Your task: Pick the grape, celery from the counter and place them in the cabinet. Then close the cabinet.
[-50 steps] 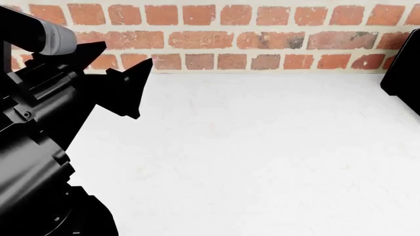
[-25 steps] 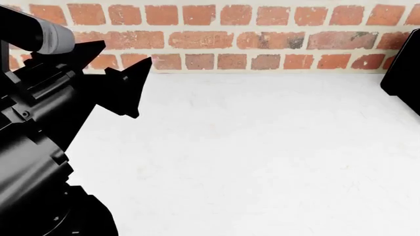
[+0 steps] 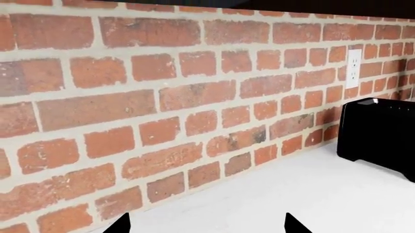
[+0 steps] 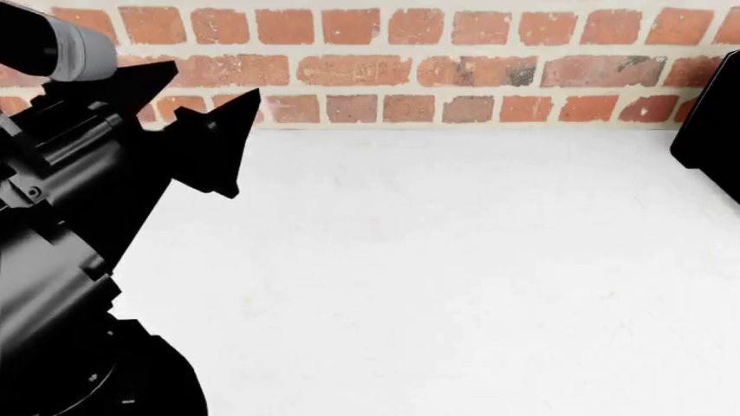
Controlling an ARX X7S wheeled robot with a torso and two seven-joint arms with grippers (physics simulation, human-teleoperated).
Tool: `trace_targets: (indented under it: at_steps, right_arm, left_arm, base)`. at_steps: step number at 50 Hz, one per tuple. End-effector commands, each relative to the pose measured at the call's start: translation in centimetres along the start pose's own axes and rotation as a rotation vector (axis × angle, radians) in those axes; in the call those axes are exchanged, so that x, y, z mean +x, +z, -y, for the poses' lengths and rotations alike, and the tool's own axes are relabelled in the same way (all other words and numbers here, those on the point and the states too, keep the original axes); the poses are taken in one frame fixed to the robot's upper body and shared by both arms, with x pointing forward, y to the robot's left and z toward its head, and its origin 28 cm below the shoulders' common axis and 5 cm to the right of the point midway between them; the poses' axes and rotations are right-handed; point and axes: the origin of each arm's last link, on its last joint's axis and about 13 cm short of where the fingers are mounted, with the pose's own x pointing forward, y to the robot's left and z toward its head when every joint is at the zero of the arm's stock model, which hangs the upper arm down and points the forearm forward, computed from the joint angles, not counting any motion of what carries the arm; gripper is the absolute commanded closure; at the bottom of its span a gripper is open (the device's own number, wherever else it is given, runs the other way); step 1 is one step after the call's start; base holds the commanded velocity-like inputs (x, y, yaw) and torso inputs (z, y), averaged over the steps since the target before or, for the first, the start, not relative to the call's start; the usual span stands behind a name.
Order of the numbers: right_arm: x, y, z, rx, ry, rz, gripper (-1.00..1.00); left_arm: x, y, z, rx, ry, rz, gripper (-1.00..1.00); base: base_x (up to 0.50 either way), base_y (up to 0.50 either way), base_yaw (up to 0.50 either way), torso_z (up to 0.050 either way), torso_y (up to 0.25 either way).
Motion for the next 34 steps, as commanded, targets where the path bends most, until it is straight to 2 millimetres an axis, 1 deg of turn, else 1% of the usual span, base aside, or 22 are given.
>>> trace_targets:
  at_steps: [1, 7, 13, 19, 28, 34]
  right_arm:
    - [-4.4, -4.1, -1.1, 0.112, 0.143, -0.148, -1.00]
    - [-6.8, -4.2, -1.2, 0.144, 0.150, -0.134, -1.00]
    - [-9.2, -4.6, -1.6, 0.160, 0.147, -0.138, -1.00]
    - [-11.4, -6.1, -2.1, 0.167, 0.152, -0.188, -1.00]
    - [-14.0, -8.3, -2.9, 0.191, 0.141, -0.270, -1.00]
    - [-15.6, -10.3, -2.3, 0.188, 0.095, -0.348, -1.00]
  left_arm:
    - [-0.1, 0.9, -0.5, 0.001, 0.022, 0.023, -1.00]
    - [-0.2, 2.0, -0.9, -0.001, 0.043, 0.054, -1.00]
    - [-0.3, 2.3, -1.0, 0.003, 0.050, 0.064, -1.00]
    - [-0.7, 2.2, -1.3, 0.007, 0.070, 0.059, -1.00]
    - [-1.1, 2.0, -1.5, 0.041, 0.104, 0.020, -1.00]
    - [-2.0, 1.9, -1.9, 0.053, 0.197, -0.003, -1.00]
  base:
    - [0.00, 0.00, 0.00, 0.000, 0.000]
    - [0.00, 0.00, 0.00, 0.000, 0.000]
    - [0.00, 0.00, 0.00, 0.000, 0.000]
    - [0.00, 0.00, 0.00, 0.000, 0.000]
    - [0.00, 0.00, 0.00, 0.000, 0.000]
    - [0.00, 0.00, 0.00, 0.000, 0.000]
